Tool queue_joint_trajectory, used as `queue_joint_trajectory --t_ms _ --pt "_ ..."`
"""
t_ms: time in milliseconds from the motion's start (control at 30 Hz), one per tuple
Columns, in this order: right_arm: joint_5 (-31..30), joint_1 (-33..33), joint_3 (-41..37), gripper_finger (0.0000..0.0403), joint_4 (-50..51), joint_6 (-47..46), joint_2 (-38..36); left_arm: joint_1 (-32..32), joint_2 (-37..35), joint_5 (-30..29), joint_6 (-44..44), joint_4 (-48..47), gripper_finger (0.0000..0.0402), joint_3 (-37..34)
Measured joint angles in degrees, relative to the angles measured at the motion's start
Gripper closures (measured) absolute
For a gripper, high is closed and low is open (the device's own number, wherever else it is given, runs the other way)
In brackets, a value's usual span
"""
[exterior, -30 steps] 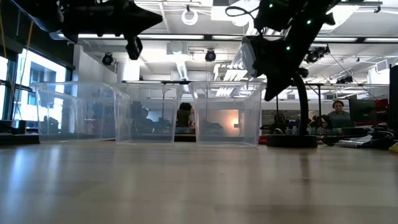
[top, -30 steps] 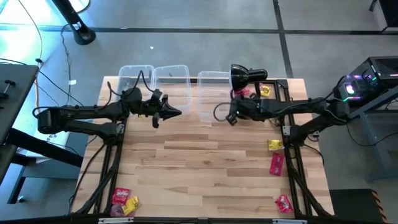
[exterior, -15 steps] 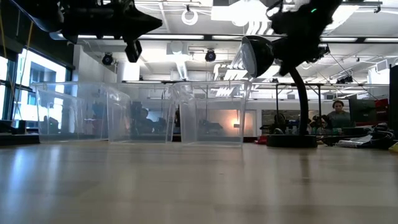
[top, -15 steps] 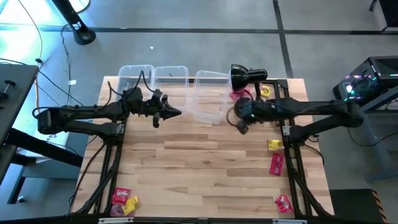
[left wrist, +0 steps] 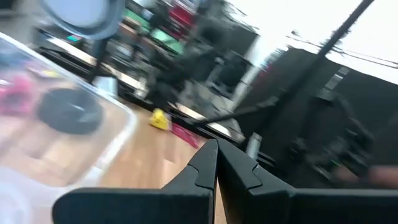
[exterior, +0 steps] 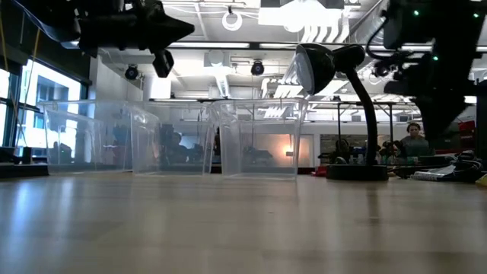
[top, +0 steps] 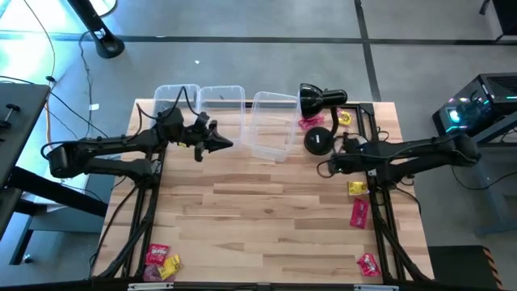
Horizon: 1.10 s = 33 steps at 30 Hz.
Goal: Sort candy
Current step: Put the yellow candy wrapper into the right transparent bin
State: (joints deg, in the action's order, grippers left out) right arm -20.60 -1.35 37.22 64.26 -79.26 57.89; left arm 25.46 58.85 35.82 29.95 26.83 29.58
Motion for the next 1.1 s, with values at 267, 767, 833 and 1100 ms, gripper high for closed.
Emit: queue_joint_trajectory --t_ms 267,767,833,1100 --pt "-4.0 -18.4 -1.8 0.0403 -2.7 -4.5 -11.4 4.0 0.0 5.1 -1.5 -0.1 0.0401 0.0" --pt "-2.4 -56.7 -8.4 0.0403 -41.1 0.7 -2.2 8.7 0.0 -1.0 2.7 0.0 0.0402 0.0" --pt "2.2 -60.4 -8.3 0.0403 -45.8 7.0 -0.2 8.7 0.0 -1.3 2.8 0.0 0.0401 0.0" --pt "9.1 -67.3 -8.2 0.0384 -54.3 12.9 9.4 8.7 0.0 -4.5 3.0 0.0 0.0402 0.0"
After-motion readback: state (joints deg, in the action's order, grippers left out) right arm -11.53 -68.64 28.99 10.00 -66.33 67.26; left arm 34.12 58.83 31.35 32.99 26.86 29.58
